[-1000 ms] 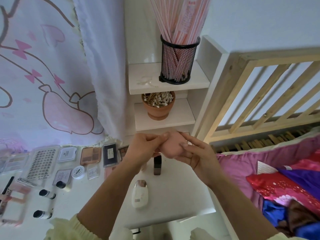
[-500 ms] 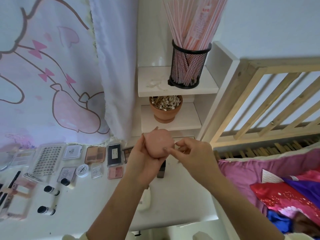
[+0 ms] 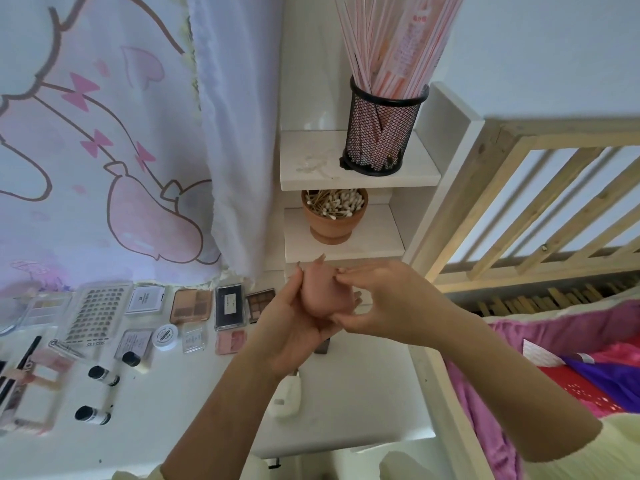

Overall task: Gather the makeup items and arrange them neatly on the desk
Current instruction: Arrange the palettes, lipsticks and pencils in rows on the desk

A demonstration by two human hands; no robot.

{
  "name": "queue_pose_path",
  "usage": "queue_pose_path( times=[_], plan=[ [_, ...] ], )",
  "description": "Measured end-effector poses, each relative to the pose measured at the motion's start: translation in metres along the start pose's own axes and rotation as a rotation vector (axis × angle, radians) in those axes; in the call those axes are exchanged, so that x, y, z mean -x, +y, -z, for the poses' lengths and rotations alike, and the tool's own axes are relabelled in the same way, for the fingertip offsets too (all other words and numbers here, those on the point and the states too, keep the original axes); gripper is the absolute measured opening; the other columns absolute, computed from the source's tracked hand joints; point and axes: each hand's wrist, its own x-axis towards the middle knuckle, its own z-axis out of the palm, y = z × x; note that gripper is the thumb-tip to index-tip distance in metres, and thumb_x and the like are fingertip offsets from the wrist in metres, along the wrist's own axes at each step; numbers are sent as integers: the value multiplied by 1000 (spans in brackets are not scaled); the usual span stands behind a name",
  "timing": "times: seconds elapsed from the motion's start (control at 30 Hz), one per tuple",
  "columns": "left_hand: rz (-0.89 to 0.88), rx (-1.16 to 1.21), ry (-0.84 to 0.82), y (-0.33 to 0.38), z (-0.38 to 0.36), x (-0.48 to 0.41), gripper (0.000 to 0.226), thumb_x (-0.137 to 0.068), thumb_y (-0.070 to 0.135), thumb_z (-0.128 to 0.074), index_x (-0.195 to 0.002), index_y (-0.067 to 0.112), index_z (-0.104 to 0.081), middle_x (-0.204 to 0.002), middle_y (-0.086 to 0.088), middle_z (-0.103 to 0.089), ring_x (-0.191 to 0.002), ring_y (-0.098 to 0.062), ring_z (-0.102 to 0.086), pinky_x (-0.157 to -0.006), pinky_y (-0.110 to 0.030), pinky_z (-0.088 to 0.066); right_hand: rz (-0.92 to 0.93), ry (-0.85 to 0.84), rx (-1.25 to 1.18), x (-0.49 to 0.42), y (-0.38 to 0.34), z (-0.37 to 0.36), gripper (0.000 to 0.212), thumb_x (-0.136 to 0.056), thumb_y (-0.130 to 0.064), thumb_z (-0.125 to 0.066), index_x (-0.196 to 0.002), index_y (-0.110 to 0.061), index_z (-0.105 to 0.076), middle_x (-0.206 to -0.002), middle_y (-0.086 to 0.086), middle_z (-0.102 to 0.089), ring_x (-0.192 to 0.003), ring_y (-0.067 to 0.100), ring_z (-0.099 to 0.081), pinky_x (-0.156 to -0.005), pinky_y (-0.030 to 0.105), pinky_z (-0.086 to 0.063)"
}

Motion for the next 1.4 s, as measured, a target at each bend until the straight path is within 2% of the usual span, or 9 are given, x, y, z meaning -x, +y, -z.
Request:
queue_pose_path(
  times=[0.17, 0.43, 0.53, 0.63, 0.87, 1.03, 1.17, 1.27, 1.4],
  plan=[
    [-1, -18, -24, -3, 2, 0, 46, -101, 48, -29, -138, 31, -48, -131, -11, -61, -111, -26, -64, -79, -38, -58, 0, 9, 4, 0, -2, -4, 59, -74, -65, -45, -101, -17, -67, -91, -4, -71, -80, 17, -63, -71, 37, -52],
    [16, -31, -47, -5, 5, -1, 48, -100, 50, -28, -131, 25, -55, -131, -15, -60, -123, -30, -56, -99, -46, -49, 34, 91, -20, 4, -3, -7, 42, -73, -49, -48, -87, -13, -67, -67, -2, -64, -58, 18, -54, -57, 38, -50],
    [44, -61, -31, -5, 6, 1, 54, -99, 50, -31, -131, 14, -55, -131, -19, -59, -123, -31, -56, -98, -45, -50, -23, 96, -176, 5, 3, -1, 41, -74, -42, -58, -96, -12, -71, -78, 2, -71, -70, 19, -63, -68, 36, -52],
    [80, -60, -8, -5, 5, 1, 59, -98, 52, -34, -133, 9, -53, -129, -21, -59, -120, -35, -57, -98, -47, -50, -157, 103, -452, 5, 14, 5, 36, -78, -24, -75, -113, -17, -73, -102, -8, -74, -92, 0, -68, -86, 21, -54],
    [279, -41, -46, -11, -1, -1, 74, -93, 58, -37, -126, -6, -56, -122, -34, -58, -98, -39, -66, -86, -43, -56, -344, 255, -819, 13, 39, 10, 27, -81, -40, -68, -93, -18, -78, -81, 6, -75, -79, 32, -71, -78, 44, -57],
    [388, -81, -55, -40, -8, -14, 71, -97, 58, -32, -134, 0, -49, -126, -31, -57, -112, -40, -61, -96, -43, -51, -486, 285, -826, 43, 65, 5, 13, -90, -17, -64, -97, -13, -74, -79, 7, -75, -72, 22, -73, -67, 26, -60],
    [426, -92, 40, -77, -4, -31, 61, -100, 51, -31, -131, 3, -53, -126, -27, -60, -117, -41, -58, -97, -43, -50, -610, 302, -868, 75, 89, -17, 15, -85, -22, -65, -95, -15, -73, -81, 12, -75, -75, 29, -73, -71, 36, -61],
    [405, -99, 224, -107, 8, -47, 50, -101, 43, -39, -123, 2, -55, -119, -25, -63, -109, -40, -62, -88, -43, -54, -706, 284, -840, 92, 104, -50, 17, -86, -26, -66, -96, -15, -74, -79, 7, -75, -76, 27, -73, -73, 38, -61],
    [323, -309, 439, -142, 25, -63, 34, -101, 36, -44, -110, 7, -59, -106, -14, -64, -99, -30, -61, -87, -39, -51, -735, 206, -806, 93, 122, -97, 12, -90, -31, -65, -93, -23, -74, -81, 8, -74, -80, 31, -71, -77, 49, -58]
  ],
)
